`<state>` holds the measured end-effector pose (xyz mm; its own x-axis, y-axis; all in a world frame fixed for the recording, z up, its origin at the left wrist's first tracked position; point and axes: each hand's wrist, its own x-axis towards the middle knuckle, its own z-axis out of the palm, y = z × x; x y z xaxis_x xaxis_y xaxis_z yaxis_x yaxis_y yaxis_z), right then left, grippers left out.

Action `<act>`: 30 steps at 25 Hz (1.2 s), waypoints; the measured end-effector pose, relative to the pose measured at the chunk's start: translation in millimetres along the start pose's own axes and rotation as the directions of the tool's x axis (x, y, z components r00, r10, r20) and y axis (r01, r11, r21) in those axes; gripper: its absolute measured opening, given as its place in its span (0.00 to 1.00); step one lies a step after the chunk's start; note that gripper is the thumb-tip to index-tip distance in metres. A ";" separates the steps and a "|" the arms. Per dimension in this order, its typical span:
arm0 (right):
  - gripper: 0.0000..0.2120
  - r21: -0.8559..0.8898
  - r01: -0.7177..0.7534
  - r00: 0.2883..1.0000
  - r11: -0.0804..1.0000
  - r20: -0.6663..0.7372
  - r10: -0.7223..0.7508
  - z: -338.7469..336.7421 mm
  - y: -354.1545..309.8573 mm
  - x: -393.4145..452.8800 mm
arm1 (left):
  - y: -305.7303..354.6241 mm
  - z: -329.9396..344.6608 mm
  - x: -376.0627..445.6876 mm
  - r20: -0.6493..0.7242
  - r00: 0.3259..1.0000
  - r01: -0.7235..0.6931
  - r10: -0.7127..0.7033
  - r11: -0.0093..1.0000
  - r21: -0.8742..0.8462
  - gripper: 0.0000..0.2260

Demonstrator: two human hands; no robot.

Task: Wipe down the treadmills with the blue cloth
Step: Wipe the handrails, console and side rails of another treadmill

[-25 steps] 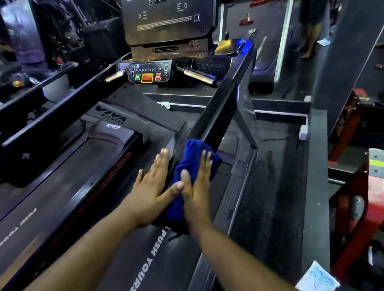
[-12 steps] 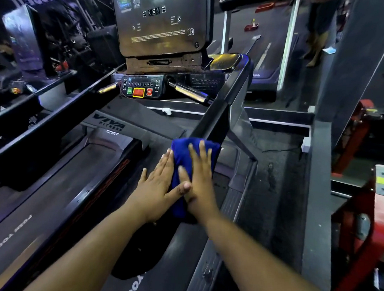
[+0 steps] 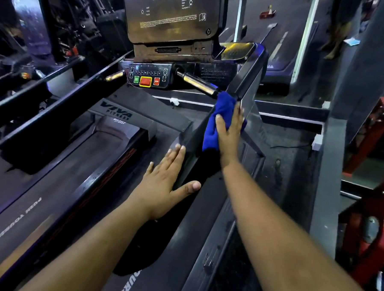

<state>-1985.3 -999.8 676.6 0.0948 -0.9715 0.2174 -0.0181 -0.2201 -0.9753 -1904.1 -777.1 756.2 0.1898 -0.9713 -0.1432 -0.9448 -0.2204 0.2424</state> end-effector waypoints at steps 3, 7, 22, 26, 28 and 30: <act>0.39 0.196 -0.158 0.984 0.968 0.111 0.139 10.5 0.4 -105.1 | 0.9 -0.6 -0.4 -0.002 1.000 -0.004 0.004 1.000 -0.015 0.50; 0.31 0.196 -0.058 0.995 0.979 0.092 0.040 12.9 16.2 -113.5 | -1.9 -1.1 -0.3 0.004 1.000 0.000 0.001 1.000 -0.029 0.50; 0.29 -0.590 0.138 0.970 0.796 0.241 0.011 -14.8 -32.5 50.3 | -4.3 1.5 -1.6 -0.022 0.999 -0.033 0.032 0.998 -0.049 0.50; 0.28 -0.569 0.079 0.979 0.818 0.198 0.043 -13.5 -37.2 57.0 | -4.5 -0.6 -1.6 -0.012 1.000 -0.014 0.013 0.996 -0.084 0.51; 0.29 -0.480 0.185 0.971 0.858 0.224 -0.084 -7.1 -40.5 2.6 | -5.3 -0.2 -0.1 -0.017 1.000 -0.008 0.006 0.992 -0.123 0.49; 0.32 -0.418 0.290 0.940 0.861 0.294 -0.174 -4.4 -45.0 -68.4 | -5.1 -1.5 1.3 -0.059 0.998 -0.028 0.017 0.981 -0.193 0.46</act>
<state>-1995.4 -923.9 705.7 0.3849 -0.8488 0.3625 -0.4039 -0.5081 -0.7608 -1898.6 -777.3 756.2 0.1890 -0.9785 -0.0826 -0.8806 -0.2061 0.4268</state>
